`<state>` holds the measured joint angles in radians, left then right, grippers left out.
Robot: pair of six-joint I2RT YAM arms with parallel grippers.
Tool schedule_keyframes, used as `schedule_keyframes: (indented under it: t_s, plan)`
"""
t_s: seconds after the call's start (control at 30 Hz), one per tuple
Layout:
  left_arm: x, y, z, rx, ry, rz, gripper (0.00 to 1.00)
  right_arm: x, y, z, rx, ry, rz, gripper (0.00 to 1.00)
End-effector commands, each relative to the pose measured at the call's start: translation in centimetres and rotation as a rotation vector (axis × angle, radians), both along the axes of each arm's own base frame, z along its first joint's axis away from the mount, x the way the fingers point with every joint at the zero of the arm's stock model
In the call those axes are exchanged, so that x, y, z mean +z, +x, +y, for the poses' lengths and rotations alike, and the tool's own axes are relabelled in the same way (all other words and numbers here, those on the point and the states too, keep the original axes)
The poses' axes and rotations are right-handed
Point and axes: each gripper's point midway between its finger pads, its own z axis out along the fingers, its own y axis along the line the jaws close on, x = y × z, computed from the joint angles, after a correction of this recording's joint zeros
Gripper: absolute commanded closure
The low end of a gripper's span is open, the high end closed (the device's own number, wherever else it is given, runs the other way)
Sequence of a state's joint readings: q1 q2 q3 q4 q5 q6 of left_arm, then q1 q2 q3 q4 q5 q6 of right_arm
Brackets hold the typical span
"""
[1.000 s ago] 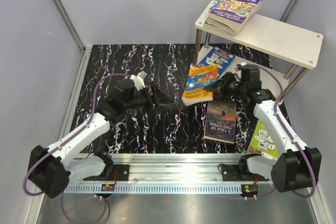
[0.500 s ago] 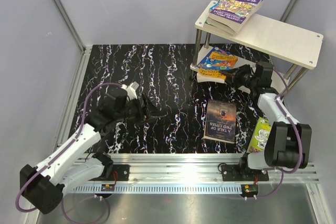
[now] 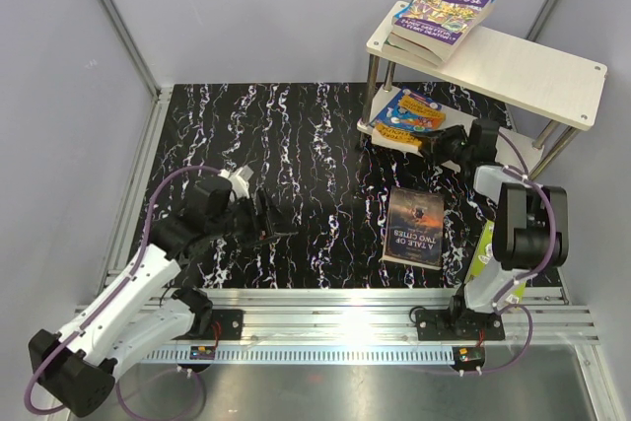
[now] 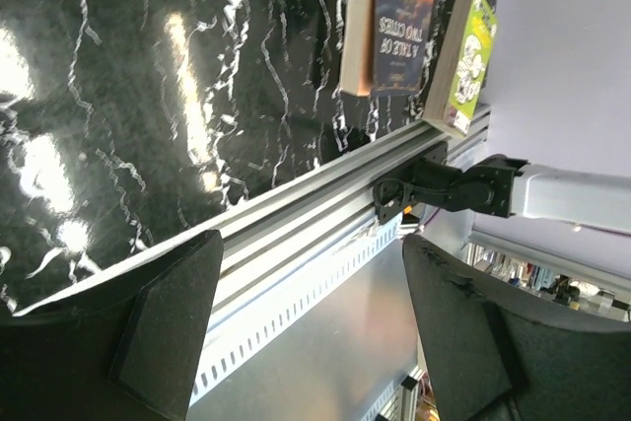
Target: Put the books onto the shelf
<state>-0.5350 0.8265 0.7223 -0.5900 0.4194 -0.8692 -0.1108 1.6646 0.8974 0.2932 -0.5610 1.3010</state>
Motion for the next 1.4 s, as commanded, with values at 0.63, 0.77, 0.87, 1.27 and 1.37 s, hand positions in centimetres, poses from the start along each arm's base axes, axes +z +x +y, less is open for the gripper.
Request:
schedule_keyframes:
  t_s: [0.63, 0.77, 0.87, 1.27, 1.37]
  plan:
    - [-1.8, -1.7, 2.1, -0.002, 0.074, 0.007, 0.22, -1.6, 6.3, -0.5, 0.026, -0.021, -0.023, 0.47]
    - [-1.8, -1.2, 1.7, -0.01, 0.069, 0.004, 0.22, -1.4, 6.0, -0.2, 0.06, -0.049, -0.017, 0.32]
    - [-1.7, -0.9, 1.5, -0.013, 0.07, 0.005, 0.22, -1.2, 5.1, -0.2, 0.082, -0.091, 0.003, 0.24]
    - [-1.6, 0.0, 1.0, -0.007, 0.057, -0.003, 0.23, -1.1, 2.3, -1.2, 0.156, -0.279, 0.143, 0.21]
    - [-1.7, 0.1, 0.9, -0.007, 0.052, 0.002, 0.23, -1.6, 1.7, -1.1, 0.17, -0.28, 0.162, 0.21]
